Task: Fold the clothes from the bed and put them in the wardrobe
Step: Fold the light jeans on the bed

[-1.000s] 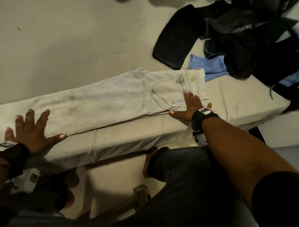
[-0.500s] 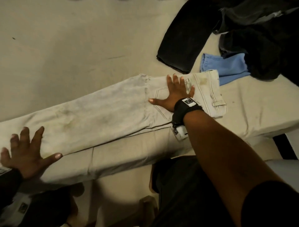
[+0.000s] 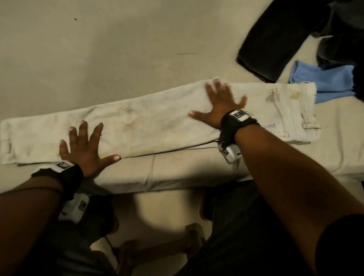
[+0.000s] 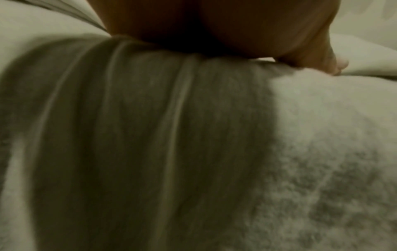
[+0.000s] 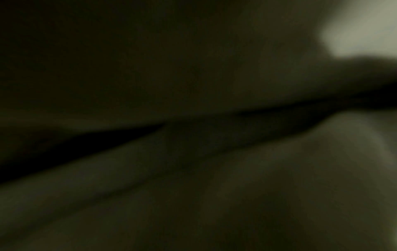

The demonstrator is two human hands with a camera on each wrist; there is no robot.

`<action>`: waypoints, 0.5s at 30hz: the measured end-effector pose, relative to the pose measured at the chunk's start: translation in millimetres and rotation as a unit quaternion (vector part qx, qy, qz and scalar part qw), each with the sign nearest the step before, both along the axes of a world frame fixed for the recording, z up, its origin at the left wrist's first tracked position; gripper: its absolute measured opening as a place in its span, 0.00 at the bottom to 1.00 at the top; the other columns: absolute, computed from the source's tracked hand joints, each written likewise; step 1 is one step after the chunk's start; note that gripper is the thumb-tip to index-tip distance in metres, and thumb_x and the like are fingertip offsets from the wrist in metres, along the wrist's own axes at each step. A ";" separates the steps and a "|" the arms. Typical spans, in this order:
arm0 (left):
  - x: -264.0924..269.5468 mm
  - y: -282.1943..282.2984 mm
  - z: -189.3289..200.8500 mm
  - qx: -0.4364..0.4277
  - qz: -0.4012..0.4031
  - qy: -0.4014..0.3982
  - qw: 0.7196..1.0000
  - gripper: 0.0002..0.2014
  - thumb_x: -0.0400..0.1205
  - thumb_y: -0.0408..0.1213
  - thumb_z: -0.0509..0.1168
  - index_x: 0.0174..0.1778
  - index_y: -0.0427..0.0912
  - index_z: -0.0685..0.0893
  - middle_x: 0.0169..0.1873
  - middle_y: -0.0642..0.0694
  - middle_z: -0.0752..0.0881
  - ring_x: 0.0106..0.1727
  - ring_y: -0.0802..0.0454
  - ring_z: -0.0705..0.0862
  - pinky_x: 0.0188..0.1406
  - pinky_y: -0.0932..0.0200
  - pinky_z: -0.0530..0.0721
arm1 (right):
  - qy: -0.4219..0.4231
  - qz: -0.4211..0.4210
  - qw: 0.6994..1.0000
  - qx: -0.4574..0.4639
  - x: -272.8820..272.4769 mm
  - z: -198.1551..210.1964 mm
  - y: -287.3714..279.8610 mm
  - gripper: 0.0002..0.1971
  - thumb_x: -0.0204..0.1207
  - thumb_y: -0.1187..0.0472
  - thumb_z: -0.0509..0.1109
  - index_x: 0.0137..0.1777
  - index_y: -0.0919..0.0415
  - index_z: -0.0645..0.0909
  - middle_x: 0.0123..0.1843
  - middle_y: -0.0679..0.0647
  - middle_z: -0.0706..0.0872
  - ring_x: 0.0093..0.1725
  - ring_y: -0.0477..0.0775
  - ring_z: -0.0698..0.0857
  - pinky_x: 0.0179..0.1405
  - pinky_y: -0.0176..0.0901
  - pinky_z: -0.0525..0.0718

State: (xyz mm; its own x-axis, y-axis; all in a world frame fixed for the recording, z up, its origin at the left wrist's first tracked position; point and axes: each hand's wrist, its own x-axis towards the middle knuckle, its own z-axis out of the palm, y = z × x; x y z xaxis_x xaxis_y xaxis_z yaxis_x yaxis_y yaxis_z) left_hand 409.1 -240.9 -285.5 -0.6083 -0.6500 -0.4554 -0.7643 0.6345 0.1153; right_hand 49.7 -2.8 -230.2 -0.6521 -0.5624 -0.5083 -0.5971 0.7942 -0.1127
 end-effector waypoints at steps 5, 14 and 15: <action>0.7 0.2 5.8 0.006 -0.011 0.002 1.000 0.59 0.62 0.88 0.54 0.84 0.72 0.32 0.88 0.52 0.30 0.88 0.41 0.32 0.83 0.28 0.39 | 0.011 -0.032 0.999 0.025 13.2 8.9 -19.7 0.63 0.51 0.05 0.38 0.86 0.33 0.32 0.89 0.43 0.27 0.88 0.60 0.30 0.78 0.84 0.35; 32.6 -10.5 31.9 0.003 0.102 0.032 0.994 0.45 0.73 0.84 0.41 0.86 0.72 0.40 0.88 0.58 0.32 0.87 0.43 0.26 0.78 0.27 0.26 | -0.009 0.216 0.976 -0.001 159.5 -10.6 -50.1 0.62 0.55 0.09 0.50 0.84 0.33 0.27 0.89 0.43 0.27 0.88 0.54 0.30 0.84 0.73 0.41; 46.7 -20.1 35.3 -0.007 0.170 0.027 0.985 0.46 0.73 0.84 0.41 0.86 0.70 0.41 0.88 0.55 0.32 0.86 0.41 0.26 0.79 0.26 0.29 | 0.003 0.216 0.976 0.001 156.9 -11.0 -46.5 0.62 0.55 0.09 0.50 0.85 0.34 0.28 0.89 0.43 0.28 0.89 0.54 0.31 0.85 0.71 0.42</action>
State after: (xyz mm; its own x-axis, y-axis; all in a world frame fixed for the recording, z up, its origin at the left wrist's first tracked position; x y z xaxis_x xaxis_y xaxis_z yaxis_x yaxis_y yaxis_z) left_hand 455.8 -261.0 -250.1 -0.3781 -0.8257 -0.4187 -0.9256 0.3453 0.1548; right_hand 206.6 -49.3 -241.1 -0.3580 -0.7842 -0.5068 -0.8768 0.4689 -0.1061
